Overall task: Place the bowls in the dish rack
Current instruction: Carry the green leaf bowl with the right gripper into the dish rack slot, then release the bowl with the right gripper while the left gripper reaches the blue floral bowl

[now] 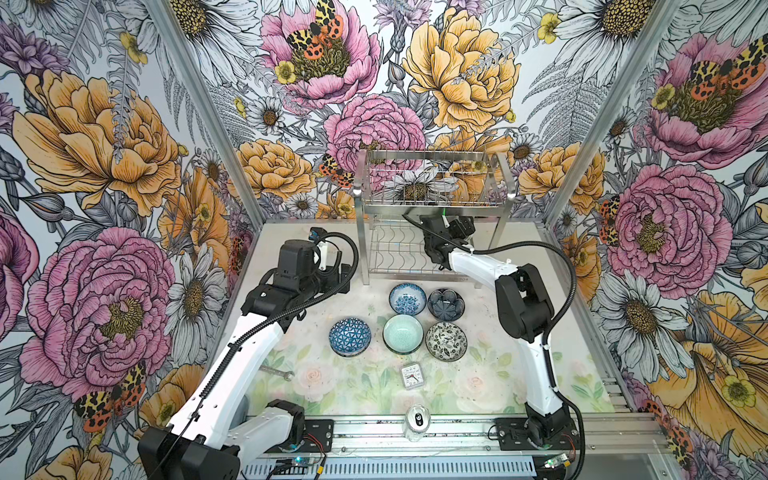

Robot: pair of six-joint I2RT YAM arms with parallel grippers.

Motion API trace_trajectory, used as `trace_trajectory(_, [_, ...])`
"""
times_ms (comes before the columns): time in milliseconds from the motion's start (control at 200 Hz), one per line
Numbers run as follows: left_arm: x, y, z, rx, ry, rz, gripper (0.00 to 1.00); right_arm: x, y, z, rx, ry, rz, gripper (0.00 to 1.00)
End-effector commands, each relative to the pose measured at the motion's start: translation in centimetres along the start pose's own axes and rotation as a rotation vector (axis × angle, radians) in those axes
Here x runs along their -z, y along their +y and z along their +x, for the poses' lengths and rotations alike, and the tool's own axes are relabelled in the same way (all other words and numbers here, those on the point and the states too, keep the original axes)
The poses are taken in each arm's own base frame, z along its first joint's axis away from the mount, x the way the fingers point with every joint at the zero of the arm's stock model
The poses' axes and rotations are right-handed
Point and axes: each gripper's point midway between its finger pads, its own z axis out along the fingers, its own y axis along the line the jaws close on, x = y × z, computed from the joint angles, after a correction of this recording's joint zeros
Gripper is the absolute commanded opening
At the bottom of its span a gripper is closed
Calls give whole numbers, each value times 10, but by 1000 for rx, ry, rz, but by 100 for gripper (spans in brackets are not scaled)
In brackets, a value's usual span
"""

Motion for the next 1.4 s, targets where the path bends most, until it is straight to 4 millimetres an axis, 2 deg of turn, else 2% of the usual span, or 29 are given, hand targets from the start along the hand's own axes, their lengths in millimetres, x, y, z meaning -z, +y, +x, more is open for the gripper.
trace_trajectory(0, [3,3,0,-11,-9,-4,99,27,-4,-15,-51,-91,-56,100])
trace_trajectory(150, [4,5,0,-12,-13,-19,98,59,4,-6,-12,-143,-118,100])
trace_trajectory(305, [4,8,-1,-11,-17,-32,99,93,-3,4,-19,-178,-190,100])
trace_trajectory(500, [4,-2,-1,-18,-20,-37,99,140,-38,30,-139,-142,-401,100])
trace_trajectory(651, [3,-15,1,0,-17,-30,99,169,-65,64,-309,-69,-612,100])
trace_trajectory(816, [-13,-36,18,8,19,-33,99,173,-102,109,-476,46,-662,100])
trace_trajectory(1016, [-50,-66,42,47,78,44,99,176,-134,133,-528,77,-613,100])
trace_trajectory(1161, [-78,-81,55,67,119,81,99,174,-137,141,-537,87,-609,100])
trace_trajectory(1396, [-121,-110,79,59,206,151,99,171,-128,150,-538,120,-622,100])
